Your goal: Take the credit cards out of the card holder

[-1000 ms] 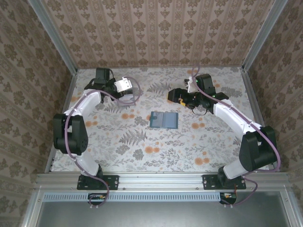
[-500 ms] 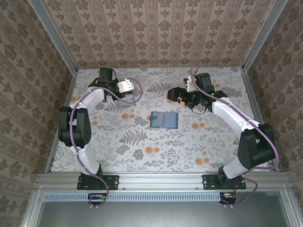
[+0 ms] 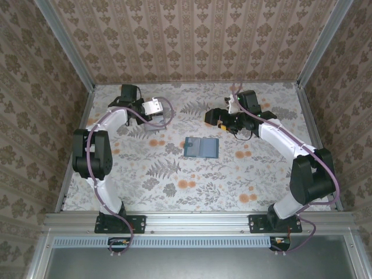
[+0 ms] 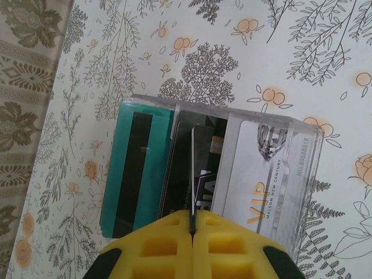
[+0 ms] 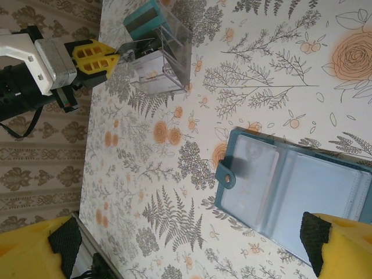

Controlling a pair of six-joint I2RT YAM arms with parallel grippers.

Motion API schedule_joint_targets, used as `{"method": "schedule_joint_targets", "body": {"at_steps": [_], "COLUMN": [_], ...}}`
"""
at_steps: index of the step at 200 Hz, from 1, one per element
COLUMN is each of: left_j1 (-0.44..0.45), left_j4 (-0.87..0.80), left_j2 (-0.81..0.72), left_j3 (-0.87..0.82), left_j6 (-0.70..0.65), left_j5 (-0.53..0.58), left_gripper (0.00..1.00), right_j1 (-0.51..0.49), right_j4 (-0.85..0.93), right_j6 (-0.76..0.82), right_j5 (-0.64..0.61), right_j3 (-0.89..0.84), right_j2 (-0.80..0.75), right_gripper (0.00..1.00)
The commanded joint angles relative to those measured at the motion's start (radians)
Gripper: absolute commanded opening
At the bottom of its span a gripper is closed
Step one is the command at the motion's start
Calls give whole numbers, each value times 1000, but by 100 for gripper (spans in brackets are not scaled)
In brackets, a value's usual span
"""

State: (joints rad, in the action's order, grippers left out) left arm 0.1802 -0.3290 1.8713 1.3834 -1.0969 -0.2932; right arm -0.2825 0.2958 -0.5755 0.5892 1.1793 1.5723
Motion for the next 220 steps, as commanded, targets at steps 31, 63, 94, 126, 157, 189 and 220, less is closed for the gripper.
{"method": "schedule_joint_targets", "body": {"at_steps": [31, 63, 94, 126, 157, 189, 220], "left_j1": [-8, -11, -16, -18, -21, -22, -27], "left_j4": [6, 34, 62, 124, 186, 309, 376], "left_j2": [23, 32, 23, -25, -100, -216, -318], "left_j3": [-6, 15, 29, 13, 4, -58, -98], "left_j6": [-10, 45, 102, 182, 356, 574, 812], "left_j5": [-30, 5, -7, -13, 13, 67, 195], "left_gripper": [17, 20, 32, 46, 57, 100, 100], "right_j1": [-6, -6, -6, -7, -25, -66, -111], "right_j4": [18, 17, 18, 13, 46, 101, 131], "right_j6": [-3, -4, -6, -6, 27, 81, 112], "right_j5": [-8, -6, -7, -12, -54, -128, -197], "right_j3": [32, 30, 24, 14, 25, 52, 61], "right_j2": [5, 2, -4, -13, -28, -45, -56], "right_gripper": [100, 99, 100, 100, 100, 100, 100]}}
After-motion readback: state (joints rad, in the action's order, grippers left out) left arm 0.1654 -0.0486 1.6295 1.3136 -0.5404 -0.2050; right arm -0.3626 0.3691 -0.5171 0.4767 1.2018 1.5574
